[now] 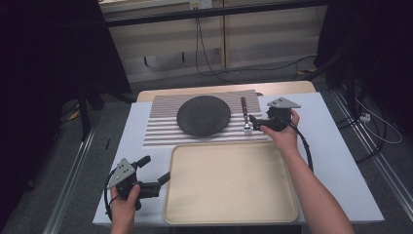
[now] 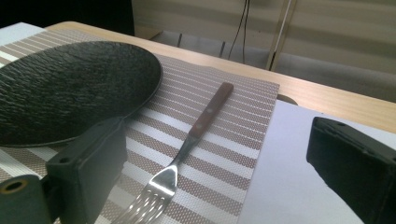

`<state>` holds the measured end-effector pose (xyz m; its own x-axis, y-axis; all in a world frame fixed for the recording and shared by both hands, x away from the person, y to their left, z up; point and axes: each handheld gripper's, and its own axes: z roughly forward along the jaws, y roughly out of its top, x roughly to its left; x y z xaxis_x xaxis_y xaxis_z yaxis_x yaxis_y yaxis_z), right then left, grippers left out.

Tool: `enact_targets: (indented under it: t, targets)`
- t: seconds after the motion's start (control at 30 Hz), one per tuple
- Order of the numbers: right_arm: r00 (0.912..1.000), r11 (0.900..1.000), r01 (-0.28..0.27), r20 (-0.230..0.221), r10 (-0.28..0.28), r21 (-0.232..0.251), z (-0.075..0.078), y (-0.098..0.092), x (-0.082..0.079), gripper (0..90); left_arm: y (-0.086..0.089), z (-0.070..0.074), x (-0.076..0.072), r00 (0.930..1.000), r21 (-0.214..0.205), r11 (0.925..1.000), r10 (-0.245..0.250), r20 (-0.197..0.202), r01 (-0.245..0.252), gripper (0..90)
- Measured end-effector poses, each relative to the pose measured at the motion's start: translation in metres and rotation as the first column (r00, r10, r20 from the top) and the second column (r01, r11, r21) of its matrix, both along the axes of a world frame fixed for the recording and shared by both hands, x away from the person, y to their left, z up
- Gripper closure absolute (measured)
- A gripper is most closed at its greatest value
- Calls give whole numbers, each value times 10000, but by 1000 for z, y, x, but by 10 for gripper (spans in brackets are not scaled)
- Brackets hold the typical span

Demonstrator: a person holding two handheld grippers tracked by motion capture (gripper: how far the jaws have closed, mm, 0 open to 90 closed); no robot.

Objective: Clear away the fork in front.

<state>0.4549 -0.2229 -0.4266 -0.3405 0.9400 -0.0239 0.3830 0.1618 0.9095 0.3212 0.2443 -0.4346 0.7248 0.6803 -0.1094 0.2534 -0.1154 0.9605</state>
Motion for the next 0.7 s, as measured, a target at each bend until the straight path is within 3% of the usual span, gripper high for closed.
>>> enact_targets:
  t: [0.23, 0.37, 0.47, 0.7]
  targets:
    - [9989, 10000, 78, -473, -77, 16, -3, -1, 15, 90, -2, 0, 1, 10000, 67, 10000, -73, 18, 73, 20]
    - [9978, 10000, 49, -658, -46, 37, -5, 0, 24, 159, -3, 0, 0, 10000, 136, 9999, -66, -19, 66, 20]
    - [9965, 10000, -28, -831, 28, 1, -7, 1, 31, 267, -3, 0, 0, 10000, 155, 9999, -62, -30, 63, 20]
    - [9911, 9997, -170, -1324, 143, -194, -15, 14, 45, 340, -3, 1, 0, 10000, 95, 9999, -68, 50, 68, 20]
